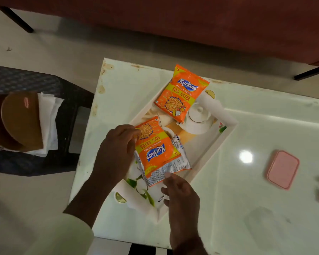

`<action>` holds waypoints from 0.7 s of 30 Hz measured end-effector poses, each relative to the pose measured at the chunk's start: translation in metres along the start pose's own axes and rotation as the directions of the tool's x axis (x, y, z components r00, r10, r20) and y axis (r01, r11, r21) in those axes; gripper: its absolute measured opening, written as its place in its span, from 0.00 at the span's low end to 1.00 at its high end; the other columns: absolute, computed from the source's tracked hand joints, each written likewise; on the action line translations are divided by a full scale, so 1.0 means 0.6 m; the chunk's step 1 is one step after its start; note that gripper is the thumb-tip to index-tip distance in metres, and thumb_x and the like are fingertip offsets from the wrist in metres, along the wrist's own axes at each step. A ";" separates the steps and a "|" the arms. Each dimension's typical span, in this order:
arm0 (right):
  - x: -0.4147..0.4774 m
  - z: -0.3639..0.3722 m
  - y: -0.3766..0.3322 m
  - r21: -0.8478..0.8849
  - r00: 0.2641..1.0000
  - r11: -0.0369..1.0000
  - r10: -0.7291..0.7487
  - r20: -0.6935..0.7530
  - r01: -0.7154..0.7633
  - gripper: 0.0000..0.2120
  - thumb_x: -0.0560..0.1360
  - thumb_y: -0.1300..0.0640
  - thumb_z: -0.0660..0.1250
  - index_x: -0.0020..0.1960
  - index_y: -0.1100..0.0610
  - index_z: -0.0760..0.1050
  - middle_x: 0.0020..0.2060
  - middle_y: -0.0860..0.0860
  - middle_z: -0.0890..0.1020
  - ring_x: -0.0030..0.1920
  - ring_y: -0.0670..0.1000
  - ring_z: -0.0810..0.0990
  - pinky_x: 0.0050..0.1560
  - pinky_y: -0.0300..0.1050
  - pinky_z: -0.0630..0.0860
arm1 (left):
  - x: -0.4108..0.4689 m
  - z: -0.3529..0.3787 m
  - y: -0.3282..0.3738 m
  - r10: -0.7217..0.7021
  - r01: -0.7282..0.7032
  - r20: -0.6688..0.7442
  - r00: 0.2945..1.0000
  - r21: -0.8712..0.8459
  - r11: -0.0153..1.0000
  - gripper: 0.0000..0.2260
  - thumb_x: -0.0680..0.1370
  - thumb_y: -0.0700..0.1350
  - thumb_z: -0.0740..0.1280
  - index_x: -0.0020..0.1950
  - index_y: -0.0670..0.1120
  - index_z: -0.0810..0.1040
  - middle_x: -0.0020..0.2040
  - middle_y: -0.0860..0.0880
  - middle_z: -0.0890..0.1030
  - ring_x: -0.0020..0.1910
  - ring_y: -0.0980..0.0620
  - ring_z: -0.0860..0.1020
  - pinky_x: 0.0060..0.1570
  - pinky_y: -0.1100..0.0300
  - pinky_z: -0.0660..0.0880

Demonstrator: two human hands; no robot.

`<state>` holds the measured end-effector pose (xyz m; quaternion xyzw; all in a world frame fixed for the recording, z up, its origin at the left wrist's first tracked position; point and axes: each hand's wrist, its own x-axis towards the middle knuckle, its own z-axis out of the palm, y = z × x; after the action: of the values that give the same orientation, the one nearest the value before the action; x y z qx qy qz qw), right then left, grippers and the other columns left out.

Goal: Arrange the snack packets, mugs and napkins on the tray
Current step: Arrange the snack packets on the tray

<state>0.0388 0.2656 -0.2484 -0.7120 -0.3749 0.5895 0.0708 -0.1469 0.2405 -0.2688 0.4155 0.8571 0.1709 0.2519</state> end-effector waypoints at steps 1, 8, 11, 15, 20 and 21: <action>-0.001 0.009 -0.003 0.019 0.999 1.000 0.009 0.042 -0.009 0.05 0.71 0.41 0.72 0.42 0.41 0.83 0.37 0.43 0.86 0.40 0.44 0.85 0.46 0.52 0.82 | -0.004 0.003 -0.003 -0.007 0.007 0.034 0.999 0.005 1.000 0.21 0.80 0.52 0.54 0.65 0.44 0.78 0.64 0.45 0.78 0.62 0.47 0.75 0.60 0.57 0.70; 0.045 0.066 -0.041 0.183 0.999 0.983 -0.017 0.044 0.009 0.04 0.73 0.51 0.74 0.43 0.50 0.81 0.42 0.48 0.87 0.42 0.48 0.85 0.44 0.46 0.82 | -0.004 0.015 -0.007 -0.025 0.025 0.045 0.999 0.007 1.000 0.16 0.81 0.48 0.62 0.66 0.44 0.77 0.66 0.45 0.77 0.63 0.44 0.75 0.61 0.47 0.73; 0.056 0.056 -0.059 0.158 0.994 0.982 -0.105 0.007 0.103 0.02 0.73 0.55 0.73 0.42 0.50 0.82 0.39 0.45 0.86 0.42 0.45 0.85 0.41 0.39 0.81 | -0.005 0.011 0.003 -0.092 0.088 -0.023 0.995 -0.137 0.987 0.14 0.82 0.47 0.60 0.64 0.47 0.77 0.62 0.48 0.80 0.60 0.48 0.75 0.60 0.50 0.74; 0.064 -0.021 -0.112 0.053 0.934 0.940 -0.342 0.105 0.338 0.04 0.75 0.59 0.72 0.41 0.55 0.82 0.36 0.45 0.86 0.36 0.42 0.82 0.39 0.38 0.78 | 0.000 -0.001 0.040 -0.264 0.176 -0.094 0.960 -0.530 0.829 0.11 0.82 0.45 0.61 0.62 0.47 0.78 0.52 0.56 0.82 0.47 0.69 0.79 0.43 0.75 0.73; 0.094 -0.142 -0.232 -0.043 0.803 0.845 -0.490 0.339 0.533 0.05 0.76 0.61 0.70 0.50 0.56 0.83 0.45 0.50 0.88 0.47 0.48 0.84 0.50 0.42 0.81 | 0.026 0.018 0.118 -0.325 0.382 0.256 0.910 -0.824 0.420 0.12 0.80 0.38 0.63 0.43 0.51 0.83 0.29 0.55 0.79 0.26 0.60 0.74 0.27 0.66 0.69; 0.104 -0.160 -0.259 -0.107 0.783 0.812 -0.504 0.366 0.573 0.05 0.77 0.60 0.69 0.49 0.55 0.83 0.44 0.49 0.87 0.46 0.47 0.84 0.49 0.41 0.80 | 0.031 0.026 0.136 -0.320 0.439 0.335 0.886 -0.829 0.346 0.10 0.78 0.37 0.65 0.43 0.50 0.82 0.30 0.53 0.79 0.27 0.59 0.74 0.28 0.64 0.67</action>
<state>0.0558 0.4471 -0.1849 -0.4722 -0.6305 0.6080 0.0987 -0.0965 0.3054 -0.2460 0.0194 0.6944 0.5059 0.5114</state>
